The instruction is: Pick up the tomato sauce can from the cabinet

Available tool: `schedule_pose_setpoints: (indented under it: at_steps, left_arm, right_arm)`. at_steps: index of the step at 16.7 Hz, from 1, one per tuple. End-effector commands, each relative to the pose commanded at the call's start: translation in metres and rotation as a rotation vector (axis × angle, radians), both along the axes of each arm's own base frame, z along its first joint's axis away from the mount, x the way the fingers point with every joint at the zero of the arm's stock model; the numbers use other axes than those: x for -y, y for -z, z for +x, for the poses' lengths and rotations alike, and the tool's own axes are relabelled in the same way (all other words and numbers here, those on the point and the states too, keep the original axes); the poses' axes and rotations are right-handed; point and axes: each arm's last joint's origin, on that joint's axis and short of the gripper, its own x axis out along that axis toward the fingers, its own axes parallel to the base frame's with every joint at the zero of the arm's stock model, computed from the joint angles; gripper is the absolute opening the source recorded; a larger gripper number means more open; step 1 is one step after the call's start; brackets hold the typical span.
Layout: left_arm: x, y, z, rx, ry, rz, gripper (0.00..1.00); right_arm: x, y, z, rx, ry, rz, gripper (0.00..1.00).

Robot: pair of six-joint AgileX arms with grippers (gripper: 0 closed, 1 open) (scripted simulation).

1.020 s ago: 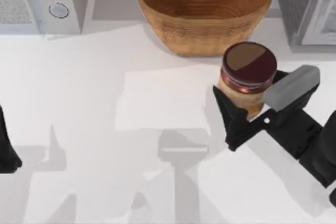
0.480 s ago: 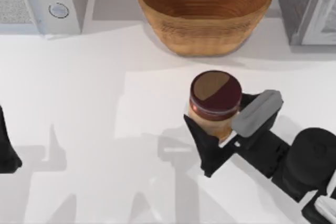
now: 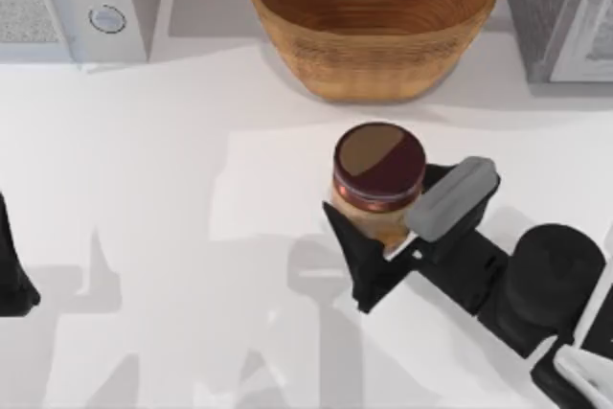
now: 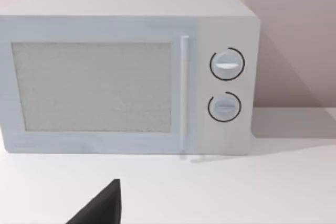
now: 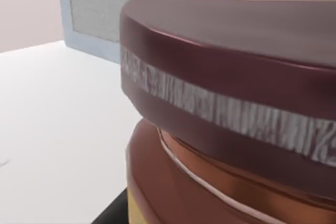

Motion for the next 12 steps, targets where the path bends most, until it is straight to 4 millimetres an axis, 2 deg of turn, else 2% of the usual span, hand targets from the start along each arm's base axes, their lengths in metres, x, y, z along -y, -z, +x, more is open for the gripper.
schedule_pose_setpoints:
  at_steps: [5,10,12]
  left_arm:
    - [0.000,0.000,0.000,0.000,0.000,0.000,1.00]
    - [0.000,0.000,0.000,0.000,0.000,0.000,1.00]
    - [0.000,0.000,0.000,0.000,0.000,0.000,1.00]
  right_arm:
    - [-0.028,0.016,0.027,0.006,-0.003,0.005,0.00]
    - [-0.032,0.019,0.031,0.003,-0.004,0.003,0.00]
    - [-0.032,0.019,0.031,0.003,-0.004,0.003,0.15]
